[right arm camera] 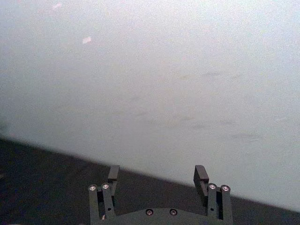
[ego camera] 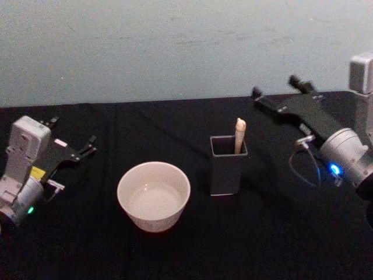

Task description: Pick up the stirring spoon with one hand, stir inside the cup, then place it back in its original position.

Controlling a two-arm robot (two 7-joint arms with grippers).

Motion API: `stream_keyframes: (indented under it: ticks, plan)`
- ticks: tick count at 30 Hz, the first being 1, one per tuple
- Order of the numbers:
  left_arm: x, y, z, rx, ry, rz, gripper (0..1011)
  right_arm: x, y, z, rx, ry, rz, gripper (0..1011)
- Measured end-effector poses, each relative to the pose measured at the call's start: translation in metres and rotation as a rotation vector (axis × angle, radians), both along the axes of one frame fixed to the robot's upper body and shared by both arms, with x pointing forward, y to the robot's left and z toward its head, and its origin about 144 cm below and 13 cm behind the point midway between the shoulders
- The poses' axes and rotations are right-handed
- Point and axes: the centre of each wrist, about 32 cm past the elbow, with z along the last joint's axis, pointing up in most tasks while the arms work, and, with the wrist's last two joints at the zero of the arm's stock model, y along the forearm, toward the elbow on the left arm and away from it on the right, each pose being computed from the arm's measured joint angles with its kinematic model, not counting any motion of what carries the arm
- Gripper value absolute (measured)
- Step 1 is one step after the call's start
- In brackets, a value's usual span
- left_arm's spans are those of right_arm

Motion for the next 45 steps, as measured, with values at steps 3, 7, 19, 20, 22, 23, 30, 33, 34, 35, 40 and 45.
stream_keyframes:
  ticks: [3, 7, 19, 20, 22, 23, 30, 33, 34, 35, 40, 45]
  plan:
    - [0.000, 0.000, 0.000, 0.000, 0.000, 0.000, 1001, 0.000, 0.002, -0.003, -0.003, -0.037, -0.085, 1003]
    - [0.000, 0.000, 0.000, 0.000, 0.000, 0.000, 1001, 0.001, 0.004, -0.018, -0.068, -0.066, -0.206, 1003]
    - [0.000, 0.000, 0.000, 0.000, 0.000, 0.000, 1001, -0.013, -0.003, -0.060, -0.200, 0.064, -0.258, 1002]
    - [0.000, 0.000, 0.000, 0.000, 0.000, 0.000, 1001, -0.015, -0.003, -0.064, -0.209, 0.083, -0.256, 1003]
    - [0.000, 0.000, 0.000, 0.000, 0.000, 0.000, 1002, -0.017, -0.004, -0.068, -0.217, 0.103, -0.253, 1002]
    - [0.000, 0.000, 0.000, 0.000, 0.000, 0.000, 1001, -0.018, -0.005, -0.071, -0.223, 0.117, -0.253, 1002]
    - [0.000, 0.000, 0.000, 0.000, 0.000, 0.000, 1001, -0.018, -0.006, -0.074, -0.228, 0.140, -0.250, 1002]
    - [0.000, 0.000, 0.000, 0.000, 0.000, 0.000, 1001, -0.018, -0.006, -0.074, -0.229, 0.139, -0.250, 1002]
    - [0.000, 0.000, 0.000, 0.000, 0.000, 0.000, 1001, -0.018, -0.006, -0.074, -0.229, 0.139, -0.250, 1002]
    - [0.000, 0.000, 0.000, 0.000, 0.000, 0.000, 1001, -0.018, -0.006, -0.074, -0.228, 0.138, -0.250, 1002]
    - [0.000, 0.000, 0.000, 0.000, 0.000, 0.000, 1002, -0.018, -0.006, -0.073, -0.228, 0.137, -0.250, 1002]
    - [0.000, 0.000, 0.000, 0.000, 0.000, 0.000, 1001, -0.018, -0.006, -0.073, -0.227, 0.135, -0.249, 1002]
